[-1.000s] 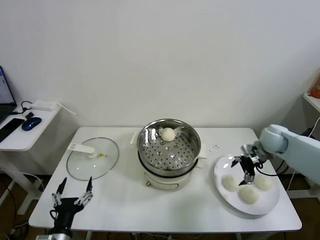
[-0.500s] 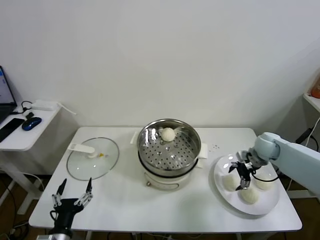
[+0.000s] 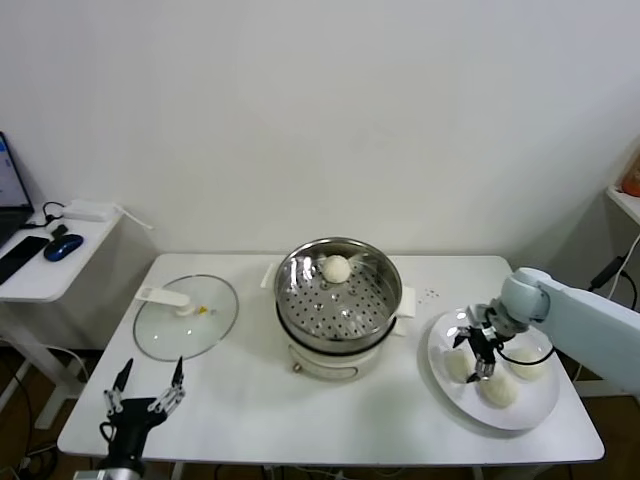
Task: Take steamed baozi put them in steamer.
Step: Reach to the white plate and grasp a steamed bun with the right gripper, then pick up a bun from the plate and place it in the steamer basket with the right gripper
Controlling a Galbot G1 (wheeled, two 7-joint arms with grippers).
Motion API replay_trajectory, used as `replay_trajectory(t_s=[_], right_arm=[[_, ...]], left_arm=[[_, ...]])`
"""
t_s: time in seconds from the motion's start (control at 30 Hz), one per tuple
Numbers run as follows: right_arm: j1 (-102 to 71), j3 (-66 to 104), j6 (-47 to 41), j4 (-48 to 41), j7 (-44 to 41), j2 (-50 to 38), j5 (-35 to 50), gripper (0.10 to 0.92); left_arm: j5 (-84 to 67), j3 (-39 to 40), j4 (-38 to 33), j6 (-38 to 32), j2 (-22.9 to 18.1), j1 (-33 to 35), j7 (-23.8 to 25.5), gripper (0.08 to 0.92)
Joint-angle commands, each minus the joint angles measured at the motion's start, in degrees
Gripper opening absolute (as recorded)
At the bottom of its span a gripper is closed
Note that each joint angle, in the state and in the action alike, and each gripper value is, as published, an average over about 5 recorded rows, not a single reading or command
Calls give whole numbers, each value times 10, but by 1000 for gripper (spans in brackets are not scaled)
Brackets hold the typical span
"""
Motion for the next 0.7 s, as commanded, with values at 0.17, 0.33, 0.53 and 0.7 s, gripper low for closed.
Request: replay_trajectory(t_s=[0.17, 0.33, 0.53, 0.7], right_arm=[[-4, 2, 0, -2, -1, 2, -2, 715], [0, 4, 0, 2, -2, -2, 1, 689], [34, -11, -8, 23, -3, -22, 29, 686], [120, -61, -24, 45, -4, -42, 85, 687]], left_arm=[[1, 0, 1, 0, 1, -1, 0, 823], [1, 0, 1, 0, 3, -2, -1, 823], [1, 0, 1, 1, 2, -4, -1, 823], [1, 0, -2, 2, 1, -7, -1, 823]])
